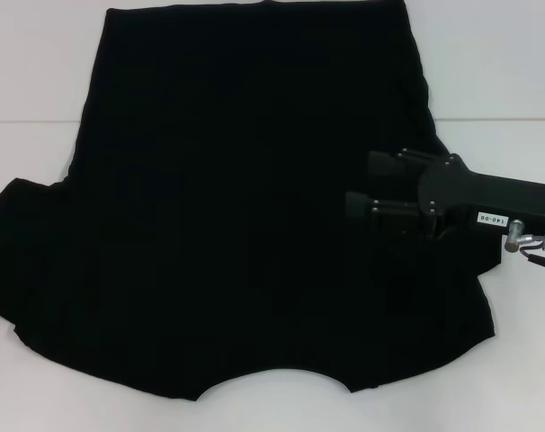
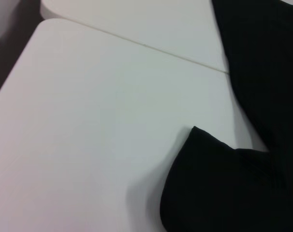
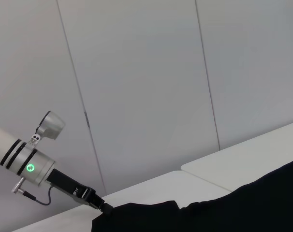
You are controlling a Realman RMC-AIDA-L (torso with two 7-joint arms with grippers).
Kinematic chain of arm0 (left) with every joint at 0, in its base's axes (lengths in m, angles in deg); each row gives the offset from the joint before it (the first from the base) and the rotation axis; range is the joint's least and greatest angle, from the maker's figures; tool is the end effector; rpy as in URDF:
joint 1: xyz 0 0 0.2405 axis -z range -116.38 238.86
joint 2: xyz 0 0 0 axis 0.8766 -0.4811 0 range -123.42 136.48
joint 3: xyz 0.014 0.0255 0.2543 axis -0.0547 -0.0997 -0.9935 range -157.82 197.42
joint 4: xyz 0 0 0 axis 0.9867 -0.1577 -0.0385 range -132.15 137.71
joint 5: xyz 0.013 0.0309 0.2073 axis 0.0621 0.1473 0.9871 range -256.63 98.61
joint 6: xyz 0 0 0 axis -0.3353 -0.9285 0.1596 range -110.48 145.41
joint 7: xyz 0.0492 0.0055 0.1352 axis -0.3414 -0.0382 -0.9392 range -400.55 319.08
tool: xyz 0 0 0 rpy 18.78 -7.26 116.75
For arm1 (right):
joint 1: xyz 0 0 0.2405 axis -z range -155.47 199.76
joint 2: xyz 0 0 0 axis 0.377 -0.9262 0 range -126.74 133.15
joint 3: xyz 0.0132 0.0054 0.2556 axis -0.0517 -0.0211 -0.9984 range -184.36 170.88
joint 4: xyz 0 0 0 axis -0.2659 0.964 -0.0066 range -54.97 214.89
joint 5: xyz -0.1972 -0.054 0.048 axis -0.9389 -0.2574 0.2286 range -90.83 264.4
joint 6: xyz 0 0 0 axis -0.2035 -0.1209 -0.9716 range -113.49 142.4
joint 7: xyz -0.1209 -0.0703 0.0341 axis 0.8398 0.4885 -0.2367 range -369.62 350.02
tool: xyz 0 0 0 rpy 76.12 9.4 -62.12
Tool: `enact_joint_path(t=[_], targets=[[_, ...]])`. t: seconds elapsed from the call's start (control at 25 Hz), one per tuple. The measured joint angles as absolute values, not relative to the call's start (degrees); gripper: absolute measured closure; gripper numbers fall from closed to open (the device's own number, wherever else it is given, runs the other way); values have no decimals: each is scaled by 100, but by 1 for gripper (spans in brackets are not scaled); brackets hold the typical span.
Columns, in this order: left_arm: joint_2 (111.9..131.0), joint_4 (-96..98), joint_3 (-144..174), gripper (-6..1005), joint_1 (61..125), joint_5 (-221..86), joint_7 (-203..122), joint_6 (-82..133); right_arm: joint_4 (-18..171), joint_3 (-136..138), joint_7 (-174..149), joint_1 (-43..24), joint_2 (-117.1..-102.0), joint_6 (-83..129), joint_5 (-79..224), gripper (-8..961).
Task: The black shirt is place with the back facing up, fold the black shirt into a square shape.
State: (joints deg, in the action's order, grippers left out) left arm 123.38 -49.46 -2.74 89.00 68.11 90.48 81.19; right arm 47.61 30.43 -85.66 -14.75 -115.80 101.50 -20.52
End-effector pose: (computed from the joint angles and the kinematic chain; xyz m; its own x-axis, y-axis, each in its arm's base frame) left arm -0.3898 0.3433 0.1101 0.2329 0.7471 0.6226 0.8957 0.0846 -0.4366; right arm 0.2213 0.3636 -0.0004 0.7383 -0.2350 -0.6322 -0.4224 -0.8919 -0.1618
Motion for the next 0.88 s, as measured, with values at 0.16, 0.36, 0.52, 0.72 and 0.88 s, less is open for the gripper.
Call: enact_joint_path(t=[0.16,0.36,0.52,0.72,0.88], targets=[[12345,-4948,-232,1000,8863,6802,9054,8161,4755,3043,-8565,-1475,-11580,10147,-2052,112],[12350,-4952,-229,1000,8873,6766,9040,8258,4752,3040,-8561,-1446,-11579,10143,-2052,124],[12351,-4951,-231,1000,8945,6696,9016,8321,4750,3036,-8557,-1422,-11580,10159,-2053,134],[12329,-4871,-284,1000,9186,6185,8813,8455,4764,3034,-8556,-1407,-11579,10178,-2053,146],[12347,-4664,-290,1000,9538,6065,8567,8527,4754,3034,-8570,-1387,-11579,10181,-2053,156]])
